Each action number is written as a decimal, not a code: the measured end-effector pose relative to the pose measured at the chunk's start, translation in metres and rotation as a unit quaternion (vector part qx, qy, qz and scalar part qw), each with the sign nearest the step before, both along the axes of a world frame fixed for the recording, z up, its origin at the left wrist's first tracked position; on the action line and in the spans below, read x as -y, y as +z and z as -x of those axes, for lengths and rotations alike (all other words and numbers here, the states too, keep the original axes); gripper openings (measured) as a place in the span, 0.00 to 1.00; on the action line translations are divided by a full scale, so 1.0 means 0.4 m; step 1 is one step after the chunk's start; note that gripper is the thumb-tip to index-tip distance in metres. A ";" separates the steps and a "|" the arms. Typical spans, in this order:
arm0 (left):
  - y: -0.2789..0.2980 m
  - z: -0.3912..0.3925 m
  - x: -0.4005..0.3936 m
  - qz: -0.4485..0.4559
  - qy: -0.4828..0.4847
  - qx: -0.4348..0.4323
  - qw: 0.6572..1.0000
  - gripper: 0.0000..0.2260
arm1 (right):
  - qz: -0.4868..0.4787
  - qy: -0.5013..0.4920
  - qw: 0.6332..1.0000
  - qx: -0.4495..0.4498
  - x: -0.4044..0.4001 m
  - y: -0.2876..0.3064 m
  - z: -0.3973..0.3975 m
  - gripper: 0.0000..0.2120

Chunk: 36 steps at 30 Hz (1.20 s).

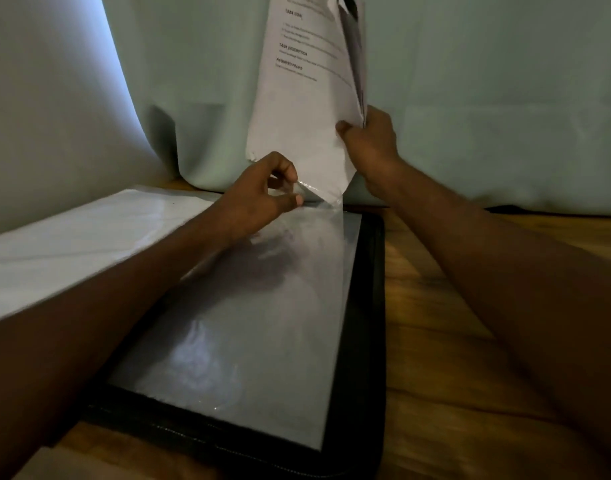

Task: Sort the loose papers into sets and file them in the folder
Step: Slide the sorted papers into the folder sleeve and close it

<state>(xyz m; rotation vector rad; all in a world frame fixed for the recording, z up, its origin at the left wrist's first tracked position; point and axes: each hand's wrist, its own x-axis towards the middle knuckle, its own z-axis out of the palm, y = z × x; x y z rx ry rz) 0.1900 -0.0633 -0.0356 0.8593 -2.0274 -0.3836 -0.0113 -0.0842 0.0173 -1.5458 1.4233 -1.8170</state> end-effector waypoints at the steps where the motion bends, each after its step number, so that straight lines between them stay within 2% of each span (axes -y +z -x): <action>1: 0.002 -0.003 0.000 -0.001 -0.002 -0.008 1.000 0.10 | -0.002 0.023 0.999 0.024 -0.001 0.004 0.000 0.15; 5: -0.003 -0.007 0.001 0.010 -0.007 0.005 1.000 0.08 | -0.043 0.108 0.980 0.164 -0.003 0.021 -0.011 0.18; 11: 0.003 -0.016 -0.001 0.037 -0.027 0.021 0.999 0.10 | -0.065 0.120 0.960 0.245 -0.005 0.030 -0.028 0.25; 13: 0.003 -0.015 0.000 0.038 -0.022 0.018 0.999 0.11 | -0.075 0.115 0.961 0.238 -0.006 0.031 -0.025 0.25; 17: -0.010 -0.026 0.015 0.006 -0.011 0.018 1.000 0.14 | -0.090 0.122 0.969 0.195 -0.010 0.021 -0.013 0.19; 21: -0.028 -0.028 0.030 -0.013 0.032 0.052 0.998 0.13 | -0.116 0.115 0.983 0.089 -0.018 0.002 0.004 0.21; 23: -0.039 -0.039 0.041 0.005 0.060 0.094 0.994 0.13 | -0.132 0.124 0.982 0.056 -0.015 -0.017 0.014 0.26; 28: -0.031 -0.046 0.049 0.032 0.132 0.178 0.975 0.08 | -0.125 0.107 0.986 0.031 -0.010 -0.061 0.046 0.24; 31: 0.000 -0.049 0.066 0.023 0.176 0.280 0.944 0.19 | -0.127 0.106 0.986 0.013 0.003 -0.075 0.054 0.22; 33: 0.027 -0.066 0.094 0.016 0.196 0.335 0.921 0.22 | -0.135 0.105 0.985 0.005 0.007 -0.077 0.055 0.22; 35: 0.045 -0.090 0.121 0.013 0.193 0.364 0.911 0.18 | -0.137 0.101 0.985 -0.009 0.012 -0.078 0.055 0.22; 36: 0.048 -0.108 0.129 0.008 0.180 0.357 0.916 0.15 | -0.137 0.104 0.985 -0.010 0.018 -0.077 0.054 0.22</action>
